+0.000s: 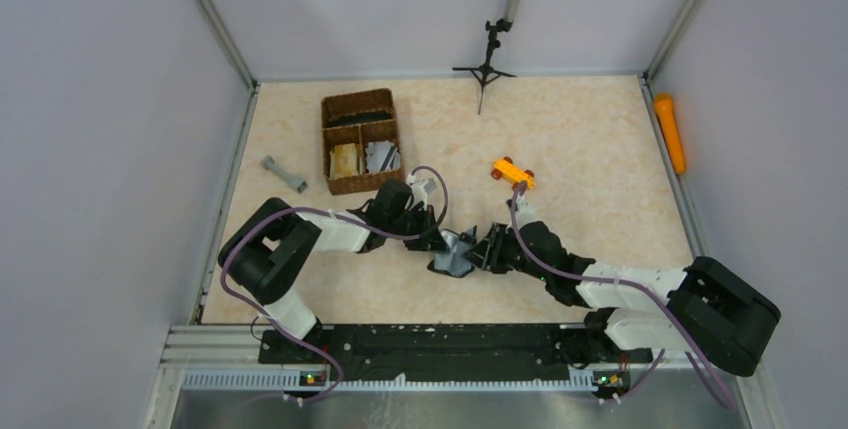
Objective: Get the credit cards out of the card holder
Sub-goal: Remove the credit card from the card holder.
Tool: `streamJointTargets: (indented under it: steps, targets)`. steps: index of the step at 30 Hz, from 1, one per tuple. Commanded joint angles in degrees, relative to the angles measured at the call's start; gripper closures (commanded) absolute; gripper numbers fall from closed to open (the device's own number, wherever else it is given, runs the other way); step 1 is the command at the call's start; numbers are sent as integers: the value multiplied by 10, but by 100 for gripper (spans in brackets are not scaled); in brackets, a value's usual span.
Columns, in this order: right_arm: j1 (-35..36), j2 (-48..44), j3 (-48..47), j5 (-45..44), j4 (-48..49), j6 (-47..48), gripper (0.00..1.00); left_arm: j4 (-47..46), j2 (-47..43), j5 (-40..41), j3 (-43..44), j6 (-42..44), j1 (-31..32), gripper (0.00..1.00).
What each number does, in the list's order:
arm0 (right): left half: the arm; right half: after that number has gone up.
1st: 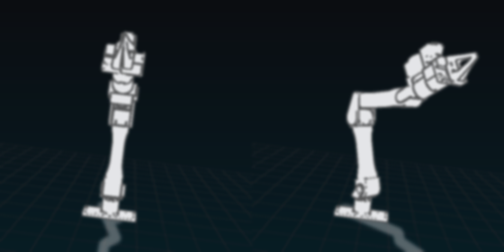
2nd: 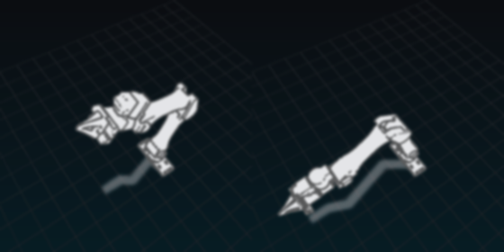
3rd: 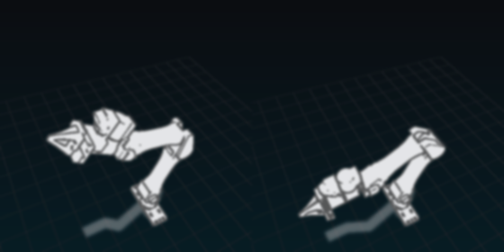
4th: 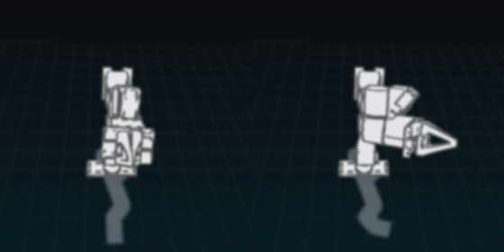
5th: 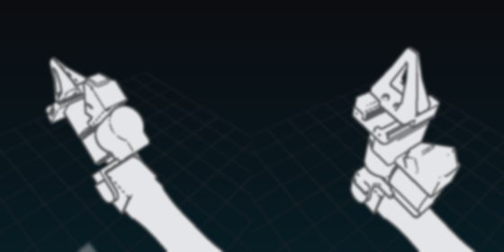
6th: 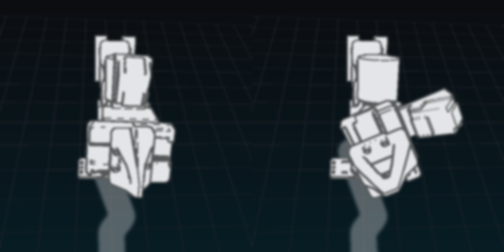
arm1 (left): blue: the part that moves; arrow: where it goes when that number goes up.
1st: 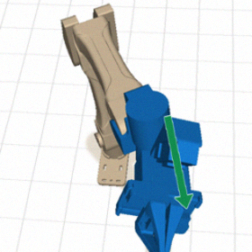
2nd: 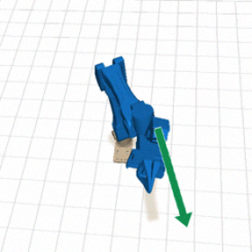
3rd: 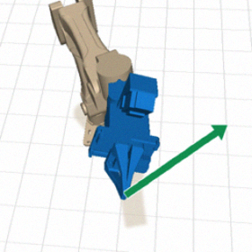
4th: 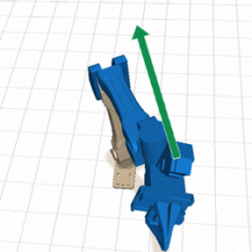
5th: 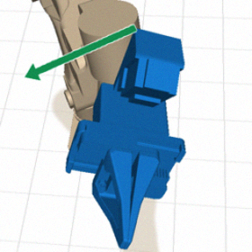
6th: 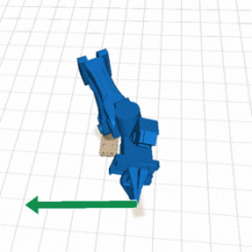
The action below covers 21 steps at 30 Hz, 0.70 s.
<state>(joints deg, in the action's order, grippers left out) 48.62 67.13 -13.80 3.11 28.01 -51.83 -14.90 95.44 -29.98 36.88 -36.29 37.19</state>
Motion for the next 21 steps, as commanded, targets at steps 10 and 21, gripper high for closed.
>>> streamJointTargets:
  steps: [10, 21]
  targets:
    - [2, -17, 21, 7, 81, 0, 72, 27, 18, 7, -5, 7, 7, 99]
    - [1, -16, 22, 14, 91, 2, 81, 26, 20, 5, -4, 5, 8, 99]
